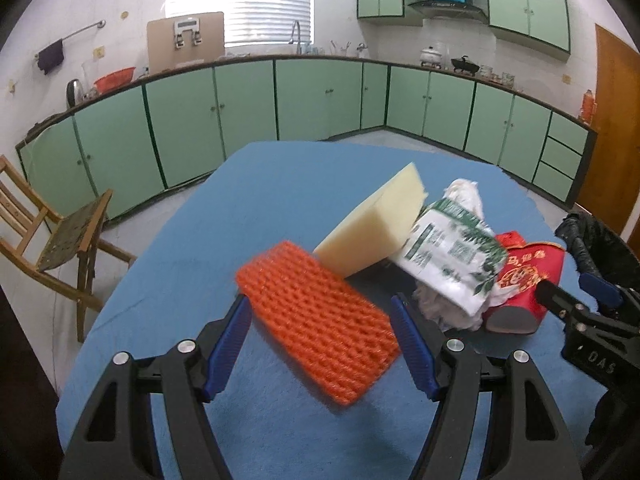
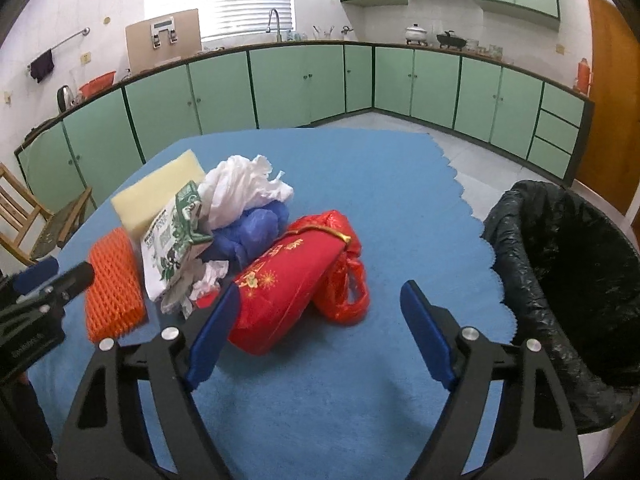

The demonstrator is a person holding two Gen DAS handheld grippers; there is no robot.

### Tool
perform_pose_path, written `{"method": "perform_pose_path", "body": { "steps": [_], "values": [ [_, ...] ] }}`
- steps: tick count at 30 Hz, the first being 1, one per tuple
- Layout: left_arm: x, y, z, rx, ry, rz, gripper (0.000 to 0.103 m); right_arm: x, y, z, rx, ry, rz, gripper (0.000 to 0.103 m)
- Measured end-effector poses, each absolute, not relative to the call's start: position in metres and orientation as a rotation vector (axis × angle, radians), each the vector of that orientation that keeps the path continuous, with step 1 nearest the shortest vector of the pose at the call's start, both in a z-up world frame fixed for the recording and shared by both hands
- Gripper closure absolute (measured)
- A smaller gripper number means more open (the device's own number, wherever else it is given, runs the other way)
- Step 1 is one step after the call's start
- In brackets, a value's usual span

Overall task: Collect trash
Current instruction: 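Move both open tools back toward the trash pile, then grasp another orange foam net with the left tool while the right tool grasps a red packet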

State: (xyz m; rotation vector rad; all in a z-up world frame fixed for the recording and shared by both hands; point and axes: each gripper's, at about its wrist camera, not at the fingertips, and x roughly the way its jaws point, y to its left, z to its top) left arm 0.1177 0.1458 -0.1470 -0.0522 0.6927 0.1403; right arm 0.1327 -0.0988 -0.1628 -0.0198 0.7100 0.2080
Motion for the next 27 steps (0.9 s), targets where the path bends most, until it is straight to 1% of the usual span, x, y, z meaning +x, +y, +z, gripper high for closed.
{"method": "perform_pose_path", "body": {
  "steps": [2,4,7,12,13,14,15,16,18,19,27],
  "values": [
    [0.119,0.148,-0.15,-0.054,0.705,0.15,0.033,0.133,-0.096,-0.163,-0.031,0.706,0.219,0.024],
    [0.121,0.151,-0.155,-0.067,0.727,0.148,0.033,0.132,-0.092,-0.163,-0.044,0.699,0.242,0.029],
    [0.126,0.154,-0.164,-0.1,0.771,0.127,0.033,0.13,-0.089,-0.162,-0.051,0.695,0.264,0.033],
    [0.137,0.155,-0.181,-0.161,0.856,0.075,0.034,0.131,-0.093,-0.16,-0.041,0.701,0.273,0.034],
    [0.138,0.156,-0.182,-0.169,0.858,0.069,0.039,0.132,-0.094,-0.16,-0.041,0.702,0.272,0.034],
    [0.138,0.155,-0.181,-0.171,0.848,0.061,0.047,0.132,-0.094,-0.16,-0.041,0.703,0.271,0.034],
    [0.138,0.154,-0.181,-0.17,0.847,0.053,0.061,0.132,-0.094,-0.16,-0.042,0.703,0.271,0.034],
    [0.139,0.153,-0.18,-0.169,0.848,0.041,0.079,0.132,-0.094,-0.159,-0.044,0.704,0.272,0.035],
    [0.138,0.151,-0.179,-0.172,0.845,0.028,0.089,0.133,-0.094,-0.158,-0.046,0.706,0.274,0.036],
    [0.137,0.15,-0.177,-0.165,0.836,0.036,0.091,0.133,-0.093,-0.157,-0.044,0.709,0.278,0.038],
    [0.117,0.15,-0.145,-0.123,0.701,0.122,0.092,0.129,-0.091,-0.146,-0.032,0.709,0.287,0.039]
  ]
}}
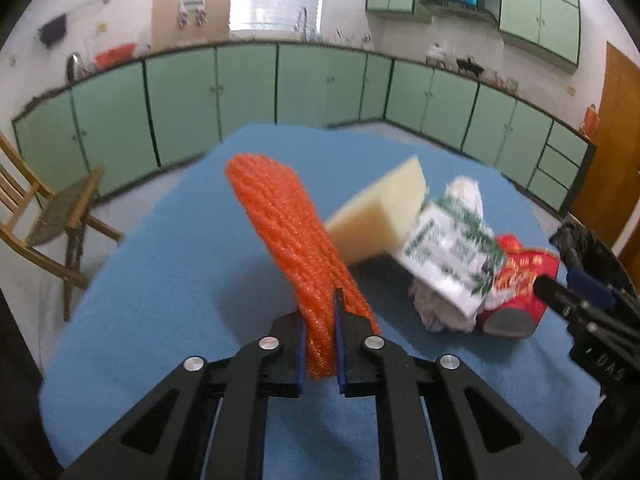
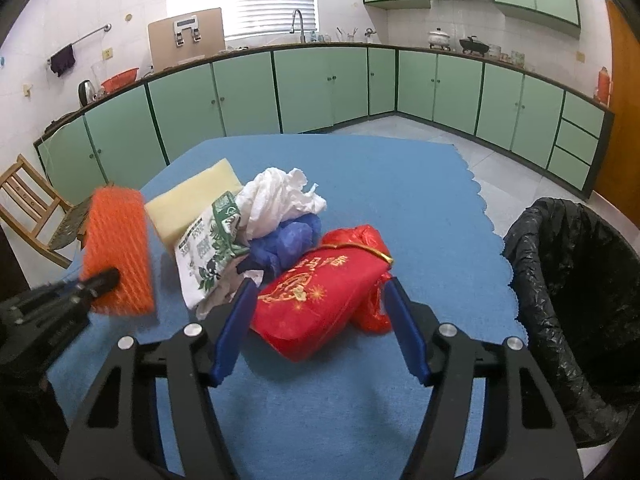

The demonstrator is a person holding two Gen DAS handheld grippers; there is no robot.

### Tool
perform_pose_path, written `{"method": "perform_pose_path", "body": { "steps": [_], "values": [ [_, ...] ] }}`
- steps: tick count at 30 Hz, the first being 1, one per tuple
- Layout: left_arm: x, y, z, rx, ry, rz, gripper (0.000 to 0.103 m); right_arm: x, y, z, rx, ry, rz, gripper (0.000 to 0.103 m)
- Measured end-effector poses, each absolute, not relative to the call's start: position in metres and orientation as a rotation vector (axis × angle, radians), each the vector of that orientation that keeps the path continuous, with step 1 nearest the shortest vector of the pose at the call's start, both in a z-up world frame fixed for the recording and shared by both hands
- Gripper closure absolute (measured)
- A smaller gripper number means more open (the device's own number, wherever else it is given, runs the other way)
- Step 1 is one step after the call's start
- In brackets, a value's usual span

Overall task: Collect trash
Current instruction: 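Grasp another orange foam net with the left tool while the right tool grasps a red packet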

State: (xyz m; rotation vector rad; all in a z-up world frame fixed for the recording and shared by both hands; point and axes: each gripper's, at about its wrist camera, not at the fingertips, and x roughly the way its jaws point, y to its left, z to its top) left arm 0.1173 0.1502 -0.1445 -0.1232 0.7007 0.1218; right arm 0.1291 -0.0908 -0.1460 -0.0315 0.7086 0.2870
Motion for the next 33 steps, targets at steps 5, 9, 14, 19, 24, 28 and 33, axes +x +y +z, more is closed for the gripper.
{"method": "perform_pose_path", "body": {
  "steps": [5,9,14,19,24,28,33],
  "values": [
    [0.114,0.136,-0.133,-0.071,0.654,0.083,0.092,0.131,-0.091,-0.147,-0.03,0.726,0.264,0.039],
    [0.116,0.131,-0.136,-0.064,0.67,0.049,0.092,0.135,-0.091,-0.152,-0.022,0.761,0.263,0.039],
    [0.117,0.139,-0.136,-0.08,0.671,0.059,0.092,0.134,-0.087,-0.15,-0.008,0.746,0.32,0.045],
    [0.114,0.144,-0.137,-0.092,0.669,0.072,0.092,0.136,-0.077,-0.145,-0.014,0.733,0.348,0.048],
    [0.113,0.142,-0.139,-0.086,0.671,0.057,0.092,0.143,-0.072,-0.148,0.002,0.767,0.366,0.059],
    [0.114,0.143,-0.138,-0.085,0.669,0.056,0.092,0.146,-0.072,-0.148,0.023,0.784,0.392,0.076],
    [0.112,0.143,-0.135,-0.087,0.661,0.054,0.092,0.136,-0.065,-0.134,-0.01,0.754,0.469,0.086]
  ]
}}
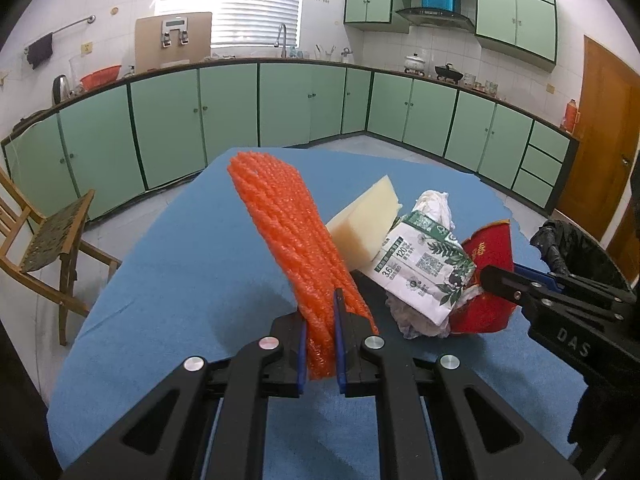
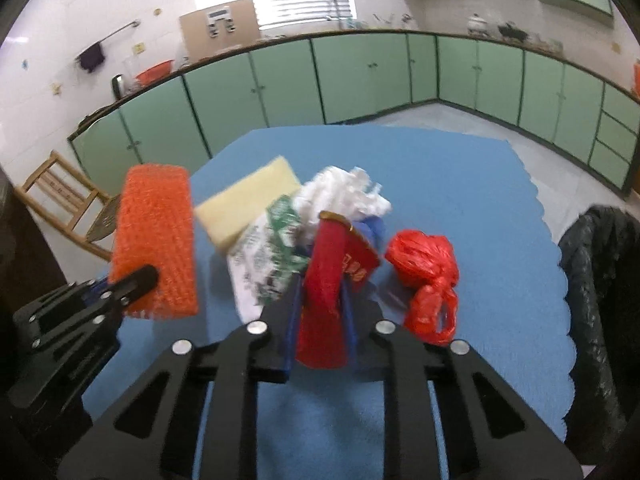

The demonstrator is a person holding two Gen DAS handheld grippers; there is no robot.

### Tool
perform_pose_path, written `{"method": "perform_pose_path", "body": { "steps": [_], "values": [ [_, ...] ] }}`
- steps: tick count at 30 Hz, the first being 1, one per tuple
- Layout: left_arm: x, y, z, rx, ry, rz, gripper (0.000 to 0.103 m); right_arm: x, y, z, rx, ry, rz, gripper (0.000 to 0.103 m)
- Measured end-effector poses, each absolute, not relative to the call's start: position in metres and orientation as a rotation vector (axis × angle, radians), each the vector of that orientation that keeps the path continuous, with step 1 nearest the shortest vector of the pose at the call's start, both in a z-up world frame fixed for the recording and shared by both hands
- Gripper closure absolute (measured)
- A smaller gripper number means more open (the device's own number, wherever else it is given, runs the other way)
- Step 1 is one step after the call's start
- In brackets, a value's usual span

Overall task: Collect trash
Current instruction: 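Grasp another orange foam net with the left tool while the right tool grasps a red packet, then carry net and packet over the black bin and open both tools to drop them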

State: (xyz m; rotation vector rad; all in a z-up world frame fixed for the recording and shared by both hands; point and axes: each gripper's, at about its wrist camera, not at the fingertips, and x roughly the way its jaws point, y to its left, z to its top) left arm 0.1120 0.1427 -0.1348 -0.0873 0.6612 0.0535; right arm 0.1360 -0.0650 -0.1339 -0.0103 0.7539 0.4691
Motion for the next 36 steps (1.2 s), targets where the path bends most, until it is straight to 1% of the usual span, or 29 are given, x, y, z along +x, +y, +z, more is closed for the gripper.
{"method": "perform_pose_path", "body": {
  "steps": [23,36],
  "values": [
    [0.1,0.123,-0.078,-0.064,0.541,-0.033,0.092,0.105,-0.103,-0.056,0.045,0.584,0.49,0.087],
    [0.108,0.081,-0.053,-0.032,0.498,-0.148,0.092,0.098,-0.155,-0.027,0.061,0.505,0.422,0.087]
  ]
}}
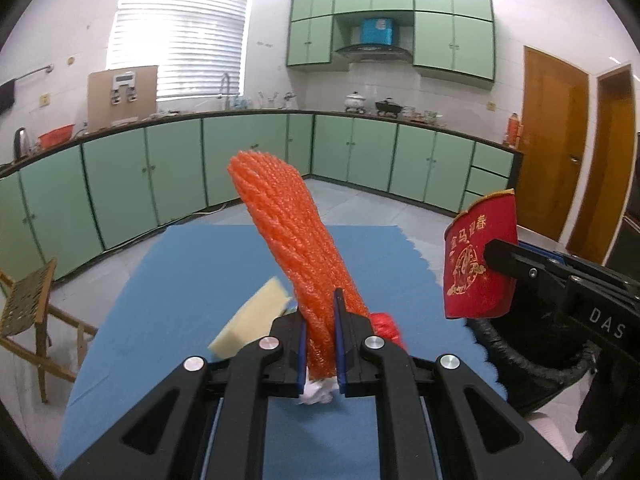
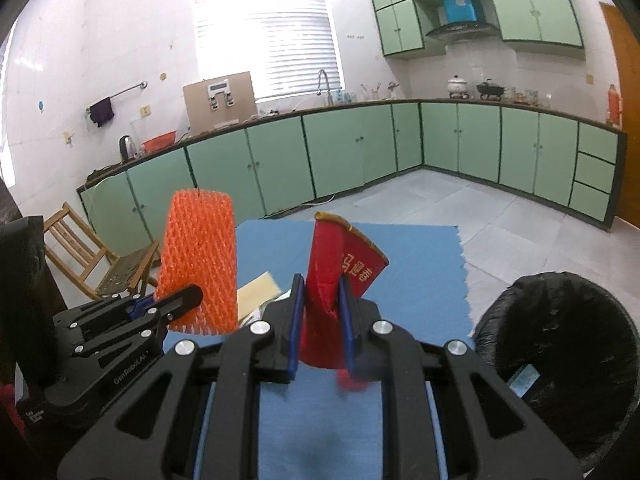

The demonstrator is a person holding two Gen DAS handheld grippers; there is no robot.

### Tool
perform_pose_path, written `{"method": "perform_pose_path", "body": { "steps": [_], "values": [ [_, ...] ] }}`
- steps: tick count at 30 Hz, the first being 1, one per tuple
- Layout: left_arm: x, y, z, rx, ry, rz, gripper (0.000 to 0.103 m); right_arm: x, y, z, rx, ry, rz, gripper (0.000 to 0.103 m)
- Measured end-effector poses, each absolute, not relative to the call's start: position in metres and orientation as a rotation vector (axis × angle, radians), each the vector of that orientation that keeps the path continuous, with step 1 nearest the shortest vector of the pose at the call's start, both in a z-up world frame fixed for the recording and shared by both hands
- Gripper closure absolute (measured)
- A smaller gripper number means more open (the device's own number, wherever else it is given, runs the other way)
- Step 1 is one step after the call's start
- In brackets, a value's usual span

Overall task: Collect trash
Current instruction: 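Carry net and packet over the black bin and open both tools to drop them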

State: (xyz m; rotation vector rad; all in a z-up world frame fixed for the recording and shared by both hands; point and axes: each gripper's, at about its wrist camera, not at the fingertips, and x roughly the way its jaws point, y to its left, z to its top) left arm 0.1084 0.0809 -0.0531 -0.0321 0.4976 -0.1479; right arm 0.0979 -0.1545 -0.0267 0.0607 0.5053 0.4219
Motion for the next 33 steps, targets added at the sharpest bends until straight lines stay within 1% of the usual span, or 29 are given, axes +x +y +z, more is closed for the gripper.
{"method": "perform_pose_path", "body": {
  "steps": [8,20,26,33],
  "values": [
    [0.127,0.036,-0.043,-0.013,0.484,-0.256,0.092,0.097,-0.202,-0.019,0.074,0.475,0.341,0.087],
    [0.159,-0.065,-0.038,0.025,0.473,-0.449,0.092,0.098,-0.303,-0.025,0.096,0.46,0.141,0.087],
    [0.174,-0.12,-0.045,0.042,0.493,-0.537,0.092,0.102,-0.362,-0.039,0.133,0.476,0.041,0.087],
    [0.197,-0.173,-0.063,0.071,0.544,-0.615,0.092,0.109,-0.422,-0.071,0.171,0.524,-0.041,0.087]
  ]
}}
